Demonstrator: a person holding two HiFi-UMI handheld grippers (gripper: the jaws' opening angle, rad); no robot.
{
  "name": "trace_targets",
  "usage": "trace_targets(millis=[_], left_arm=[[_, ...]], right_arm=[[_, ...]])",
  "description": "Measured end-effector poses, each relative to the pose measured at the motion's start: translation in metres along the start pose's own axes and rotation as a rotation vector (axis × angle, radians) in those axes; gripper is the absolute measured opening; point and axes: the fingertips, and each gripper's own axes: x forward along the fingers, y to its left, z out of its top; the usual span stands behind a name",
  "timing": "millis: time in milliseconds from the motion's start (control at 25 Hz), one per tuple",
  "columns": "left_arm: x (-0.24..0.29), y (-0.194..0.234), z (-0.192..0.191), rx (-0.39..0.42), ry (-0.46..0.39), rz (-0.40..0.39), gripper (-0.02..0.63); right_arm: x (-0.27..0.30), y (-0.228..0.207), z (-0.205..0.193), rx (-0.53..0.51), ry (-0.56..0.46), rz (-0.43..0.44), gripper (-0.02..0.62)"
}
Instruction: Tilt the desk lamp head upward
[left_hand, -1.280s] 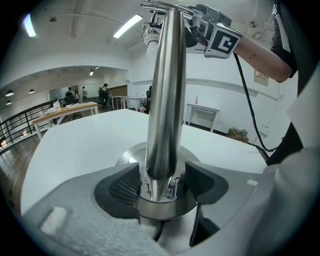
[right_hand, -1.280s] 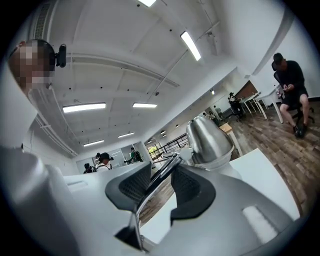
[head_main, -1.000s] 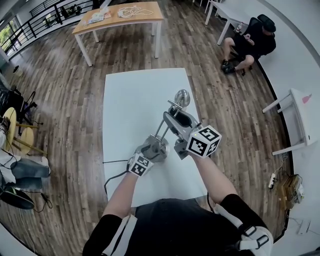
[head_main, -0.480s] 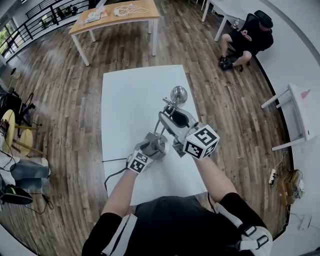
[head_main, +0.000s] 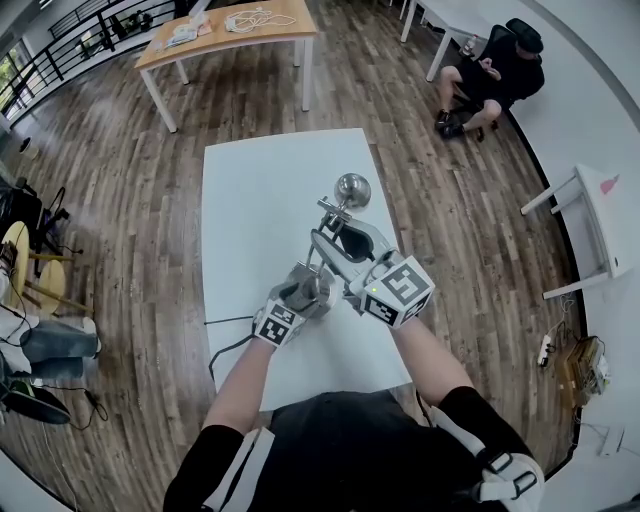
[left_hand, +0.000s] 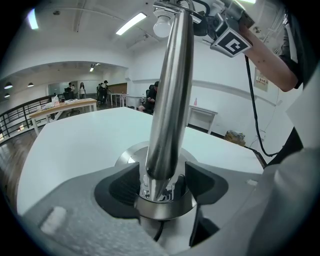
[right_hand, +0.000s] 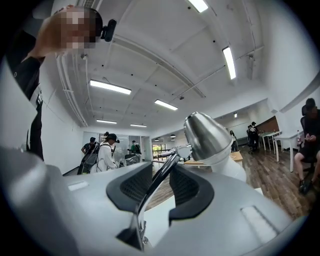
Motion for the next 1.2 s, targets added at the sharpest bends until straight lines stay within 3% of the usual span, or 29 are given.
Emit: trace_targets(millis=[960,1200], left_arm=[[-0.004,-0.002,-0.002,0.001,0.0,-0.014,0.279],[-0.004,-0.006,0.0,-0.003,0.001,-0.025,0.279]], right_arm=[[-0.001,0.043,0.005,-0.173,0.016,0.028,0.094],[-0.002,0.057,0.005,-0.231,0.01,0.086,0.087]])
